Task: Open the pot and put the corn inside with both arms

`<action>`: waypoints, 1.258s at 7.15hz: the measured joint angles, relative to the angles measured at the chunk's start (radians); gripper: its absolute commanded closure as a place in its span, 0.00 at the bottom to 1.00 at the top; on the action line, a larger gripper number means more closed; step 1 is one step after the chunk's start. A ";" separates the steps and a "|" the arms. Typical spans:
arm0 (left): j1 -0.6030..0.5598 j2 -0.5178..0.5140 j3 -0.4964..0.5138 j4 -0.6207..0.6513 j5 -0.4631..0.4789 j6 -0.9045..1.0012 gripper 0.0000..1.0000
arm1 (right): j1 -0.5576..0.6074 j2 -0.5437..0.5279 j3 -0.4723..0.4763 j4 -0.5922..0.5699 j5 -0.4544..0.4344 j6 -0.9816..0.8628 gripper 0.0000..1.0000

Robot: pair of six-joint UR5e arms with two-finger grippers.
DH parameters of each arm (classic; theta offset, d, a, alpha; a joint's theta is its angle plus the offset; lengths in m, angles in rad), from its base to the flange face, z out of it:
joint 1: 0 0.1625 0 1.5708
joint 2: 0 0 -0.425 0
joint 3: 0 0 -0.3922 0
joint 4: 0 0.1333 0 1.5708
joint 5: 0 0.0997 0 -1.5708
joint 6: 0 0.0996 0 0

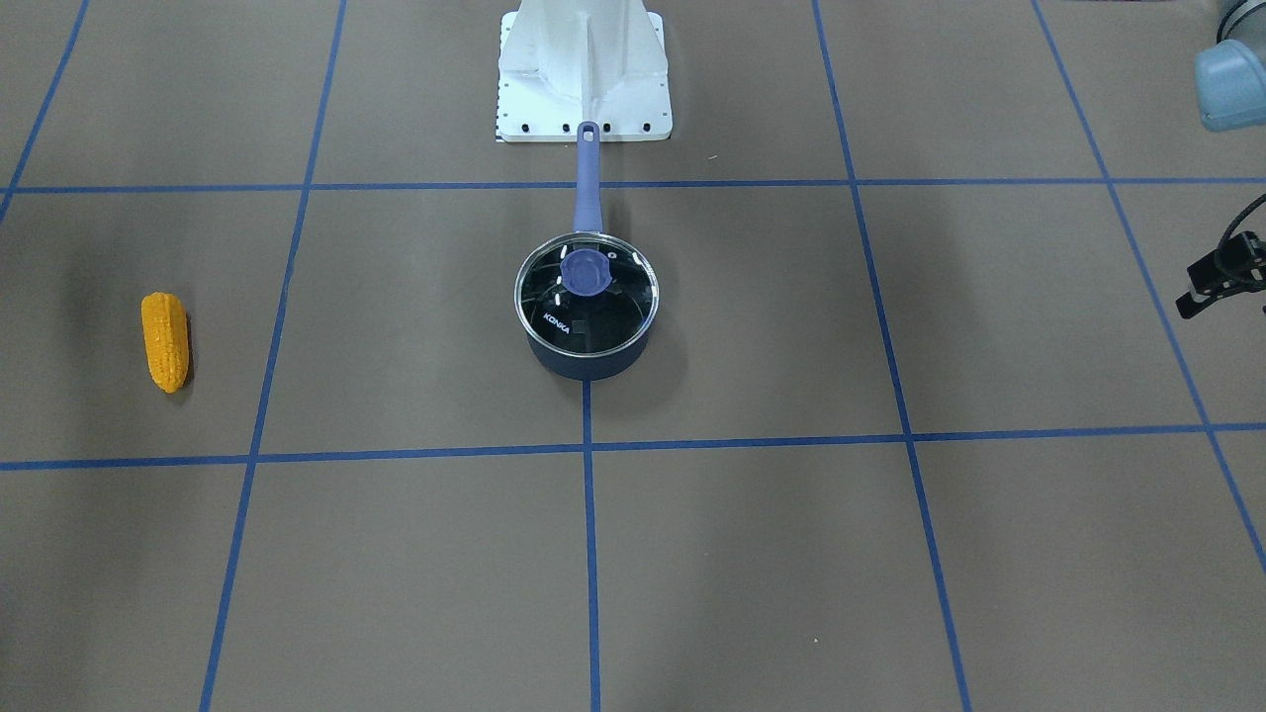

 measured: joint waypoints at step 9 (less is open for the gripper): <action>0.470 -0.625 0.111 0.201 0.185 -0.580 0.00 | -0.282 -0.060 0.021 0.225 -0.112 0.235 0.00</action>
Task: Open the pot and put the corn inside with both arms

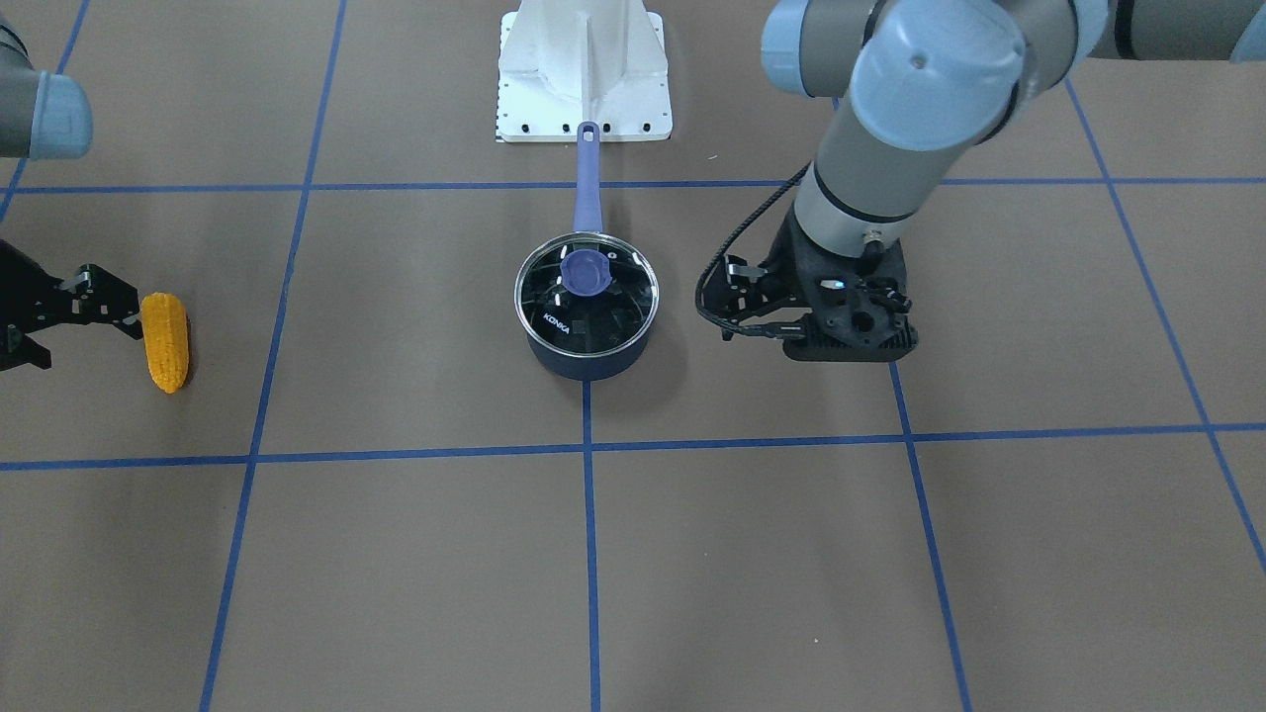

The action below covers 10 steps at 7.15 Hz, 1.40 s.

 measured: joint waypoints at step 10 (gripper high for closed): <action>0.260 -0.113 0.065 0.000 0.179 -0.082 0.01 | -0.185 -0.098 -0.023 0.171 -0.106 0.072 0.04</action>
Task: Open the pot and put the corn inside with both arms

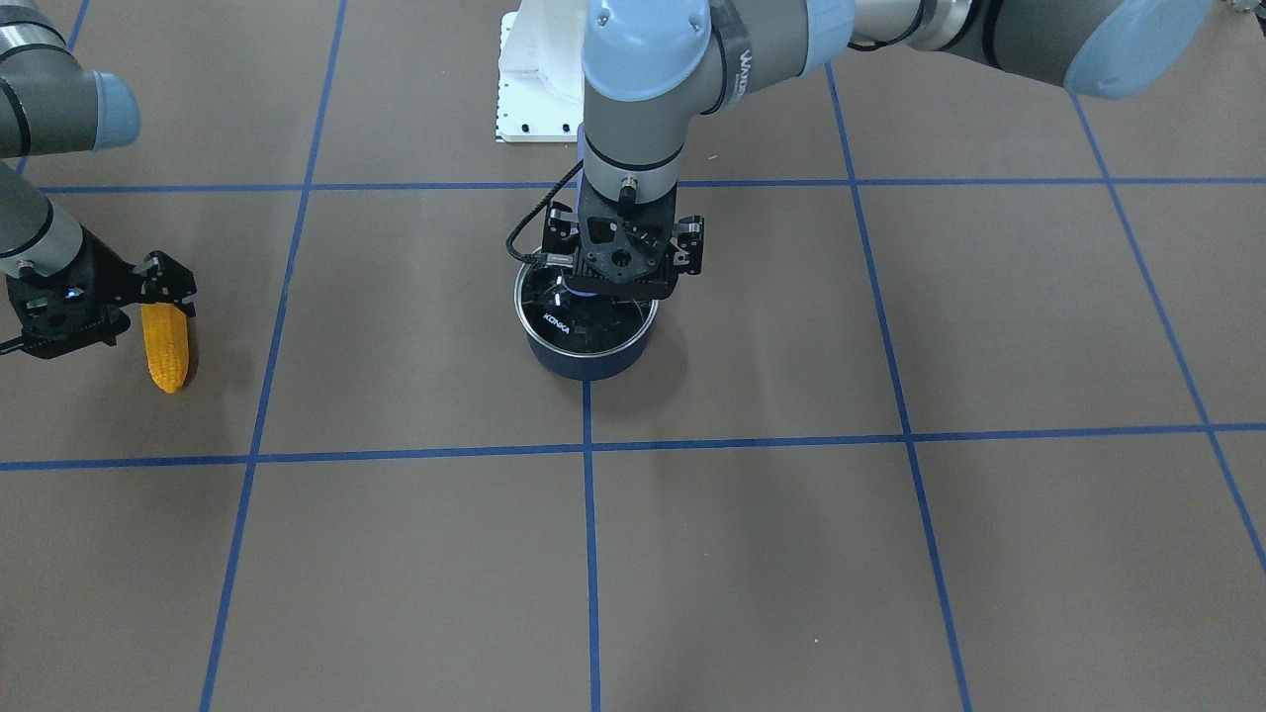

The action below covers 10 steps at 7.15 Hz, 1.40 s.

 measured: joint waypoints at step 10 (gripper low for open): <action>0.052 0.023 0.034 -0.080 0.004 0.000 0.01 | -0.049 -0.013 -0.014 -0.006 -0.076 -0.065 0.47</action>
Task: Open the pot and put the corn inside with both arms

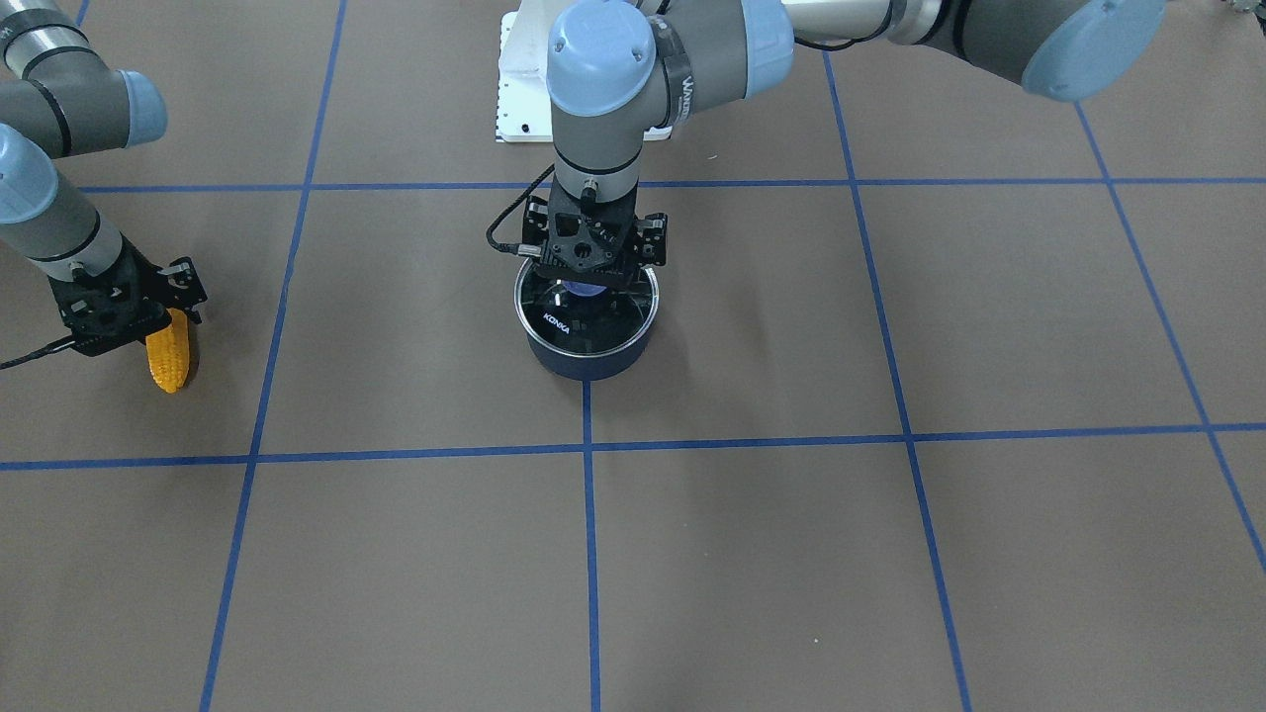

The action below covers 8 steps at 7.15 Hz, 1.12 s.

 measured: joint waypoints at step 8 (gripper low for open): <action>0.005 0.001 0.045 -0.064 0.000 -0.011 0.30 | -0.002 0.033 -0.018 -0.006 0.011 -0.020 0.57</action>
